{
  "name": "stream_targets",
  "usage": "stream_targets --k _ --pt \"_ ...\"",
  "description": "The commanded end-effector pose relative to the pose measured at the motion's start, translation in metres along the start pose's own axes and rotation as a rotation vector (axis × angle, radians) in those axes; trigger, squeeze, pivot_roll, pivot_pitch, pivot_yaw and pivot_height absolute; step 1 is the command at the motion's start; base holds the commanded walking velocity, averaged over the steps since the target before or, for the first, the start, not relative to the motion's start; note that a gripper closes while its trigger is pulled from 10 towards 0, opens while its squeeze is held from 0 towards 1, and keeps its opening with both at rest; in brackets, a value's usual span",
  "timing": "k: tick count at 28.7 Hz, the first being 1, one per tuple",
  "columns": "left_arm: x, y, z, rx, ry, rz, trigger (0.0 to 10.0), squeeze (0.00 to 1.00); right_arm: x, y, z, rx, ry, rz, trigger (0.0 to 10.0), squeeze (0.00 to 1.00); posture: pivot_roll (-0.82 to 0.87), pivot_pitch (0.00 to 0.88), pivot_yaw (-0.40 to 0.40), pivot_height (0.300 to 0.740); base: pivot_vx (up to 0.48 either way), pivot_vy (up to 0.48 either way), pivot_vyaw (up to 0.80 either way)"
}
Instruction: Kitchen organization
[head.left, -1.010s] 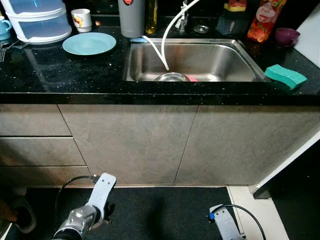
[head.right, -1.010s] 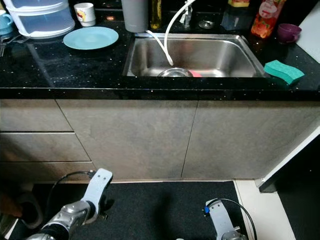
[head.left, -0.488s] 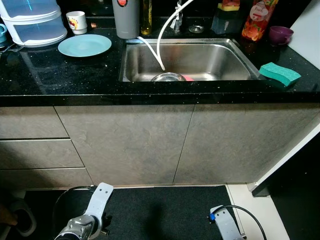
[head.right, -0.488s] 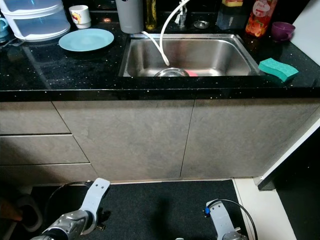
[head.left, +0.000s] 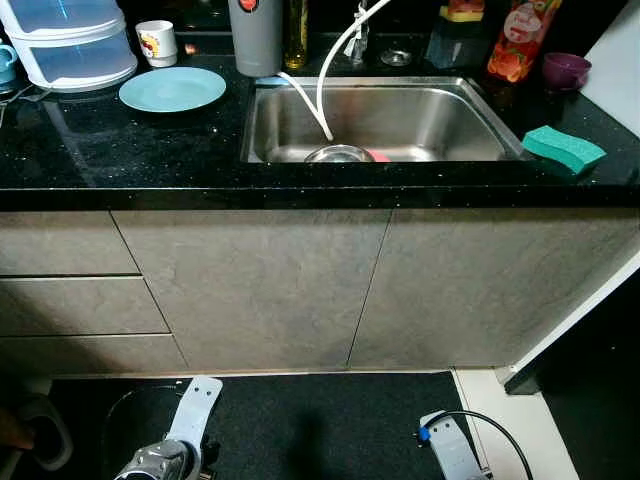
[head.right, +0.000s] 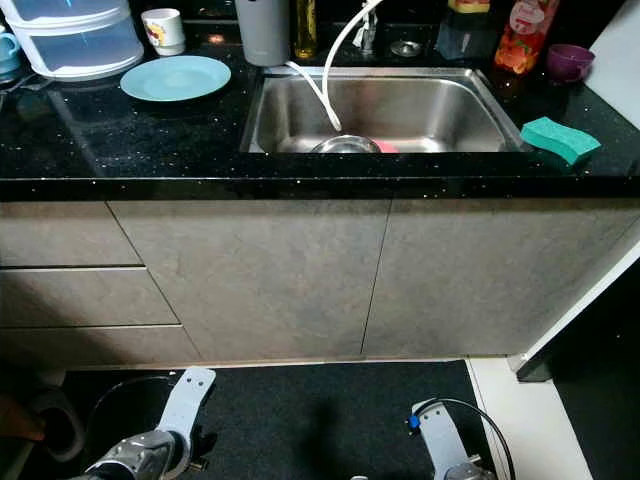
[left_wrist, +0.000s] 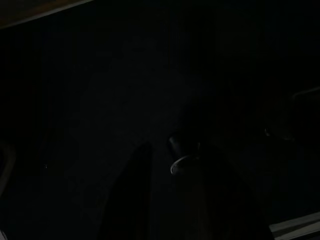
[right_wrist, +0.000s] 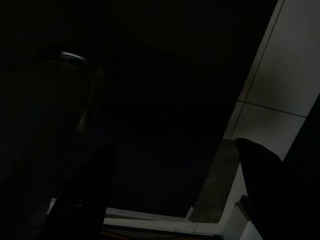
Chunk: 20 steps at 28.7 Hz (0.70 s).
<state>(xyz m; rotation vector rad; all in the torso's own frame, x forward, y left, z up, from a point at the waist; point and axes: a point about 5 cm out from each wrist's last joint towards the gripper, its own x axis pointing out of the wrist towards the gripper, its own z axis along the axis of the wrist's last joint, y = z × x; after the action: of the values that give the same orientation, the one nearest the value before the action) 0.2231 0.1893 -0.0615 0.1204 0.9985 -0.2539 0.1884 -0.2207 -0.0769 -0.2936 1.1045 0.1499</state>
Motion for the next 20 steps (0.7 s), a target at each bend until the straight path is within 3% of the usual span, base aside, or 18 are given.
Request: stream_targets --k 1,6,20 --pt "0.000 -0.001 -0.006 -0.018 0.022 -0.003 10.0 0.00 0.000 0.000 -0.005 -0.004 0.019 0.004 10.0 0.00 0.08 0.104 -0.016 0.740 0.000 0.000 0.00" --pt "0.001 -0.003 -0.008 -0.025 0.038 0.002 10.0 0.00 -0.001 -0.002 -0.006 -0.008 0.021 -0.002 10.0 0.00 0.07 0.103 -0.022 0.740 0.000 0.000 0.00" --pt "0.000 -0.009 -0.030 0.108 0.153 -0.010 10.0 0.00 -0.001 -0.005 -0.008 -0.046 0.026 -0.012 10.0 0.00 0.04 0.076 -0.007 0.740 0.000 0.000 0.00"
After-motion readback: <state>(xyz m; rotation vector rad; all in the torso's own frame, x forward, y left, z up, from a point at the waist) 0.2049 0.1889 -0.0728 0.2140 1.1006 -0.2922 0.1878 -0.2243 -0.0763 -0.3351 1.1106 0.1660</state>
